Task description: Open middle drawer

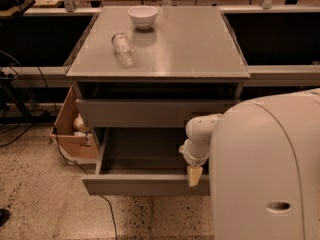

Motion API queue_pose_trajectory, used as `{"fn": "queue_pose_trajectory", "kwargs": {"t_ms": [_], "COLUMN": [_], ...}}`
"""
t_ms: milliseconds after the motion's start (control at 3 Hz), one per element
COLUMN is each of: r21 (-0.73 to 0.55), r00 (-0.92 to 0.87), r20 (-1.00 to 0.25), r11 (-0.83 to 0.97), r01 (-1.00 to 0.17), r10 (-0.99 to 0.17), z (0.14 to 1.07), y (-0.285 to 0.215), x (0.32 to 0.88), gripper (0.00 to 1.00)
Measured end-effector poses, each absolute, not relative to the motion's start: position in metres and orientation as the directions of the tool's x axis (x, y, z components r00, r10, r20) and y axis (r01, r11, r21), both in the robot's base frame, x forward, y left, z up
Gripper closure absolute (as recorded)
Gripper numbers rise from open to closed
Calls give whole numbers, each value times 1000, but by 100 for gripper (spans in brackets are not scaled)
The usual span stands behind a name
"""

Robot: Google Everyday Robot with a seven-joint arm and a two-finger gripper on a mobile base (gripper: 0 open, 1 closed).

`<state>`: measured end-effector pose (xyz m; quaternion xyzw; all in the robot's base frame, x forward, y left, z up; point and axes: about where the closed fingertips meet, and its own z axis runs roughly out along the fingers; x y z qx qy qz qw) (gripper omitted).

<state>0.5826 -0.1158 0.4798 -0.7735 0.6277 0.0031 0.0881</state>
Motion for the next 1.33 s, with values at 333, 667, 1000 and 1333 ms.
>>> {"fn": "queue_pose_trajectory", "kwargs": {"t_ms": [333,667,1000,1333], "r21": [-173,-193,-213,-215], "r00": [226,236,242,243], "r20": [-153,-168,-182,-183], "r11": [-199,-203,-202,-202], "r01": [-965,-960,-956,-955], "r10": [-962,-957,-953,-953], "z": [493,501,505,505], "y": [-109,-109,-107,-107], "x": [598,607,614,614], "gripper": [47,70,93,100]}}
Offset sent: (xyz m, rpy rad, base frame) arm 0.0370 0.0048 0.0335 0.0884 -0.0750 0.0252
